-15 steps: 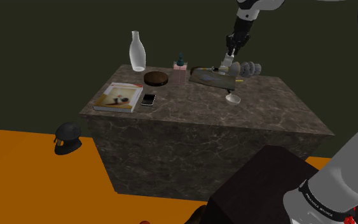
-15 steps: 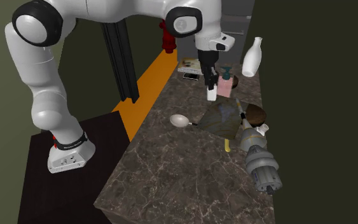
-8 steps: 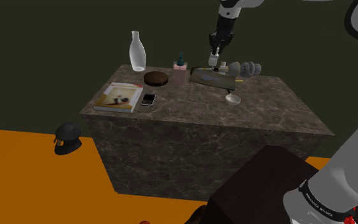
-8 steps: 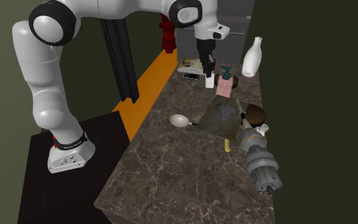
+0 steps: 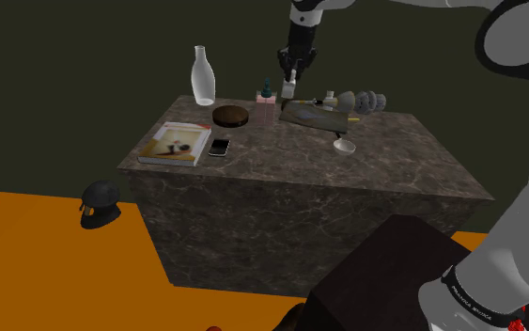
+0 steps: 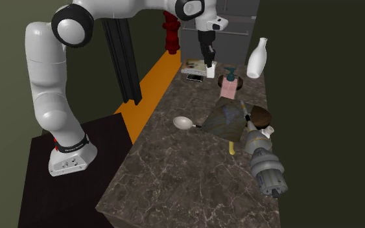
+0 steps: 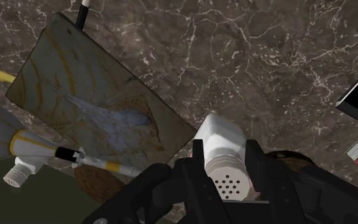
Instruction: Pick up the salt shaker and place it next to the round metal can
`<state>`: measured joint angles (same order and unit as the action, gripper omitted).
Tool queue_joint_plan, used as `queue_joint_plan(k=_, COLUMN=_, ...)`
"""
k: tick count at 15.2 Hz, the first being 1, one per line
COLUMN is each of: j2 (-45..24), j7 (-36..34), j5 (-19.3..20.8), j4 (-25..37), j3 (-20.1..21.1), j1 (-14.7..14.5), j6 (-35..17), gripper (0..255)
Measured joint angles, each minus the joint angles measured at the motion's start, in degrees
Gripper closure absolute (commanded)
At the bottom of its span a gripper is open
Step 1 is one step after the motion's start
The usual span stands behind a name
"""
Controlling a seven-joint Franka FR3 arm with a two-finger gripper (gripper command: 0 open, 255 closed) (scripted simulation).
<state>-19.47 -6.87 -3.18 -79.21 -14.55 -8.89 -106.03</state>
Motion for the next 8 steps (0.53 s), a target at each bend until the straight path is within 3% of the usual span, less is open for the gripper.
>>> queue_joint_plan(k=8, j2=-12.1, j7=-7.9, j5=-0.4, j4=18.4, j3=2.5, j1=-4.1, j6=6.5, gripper=255)
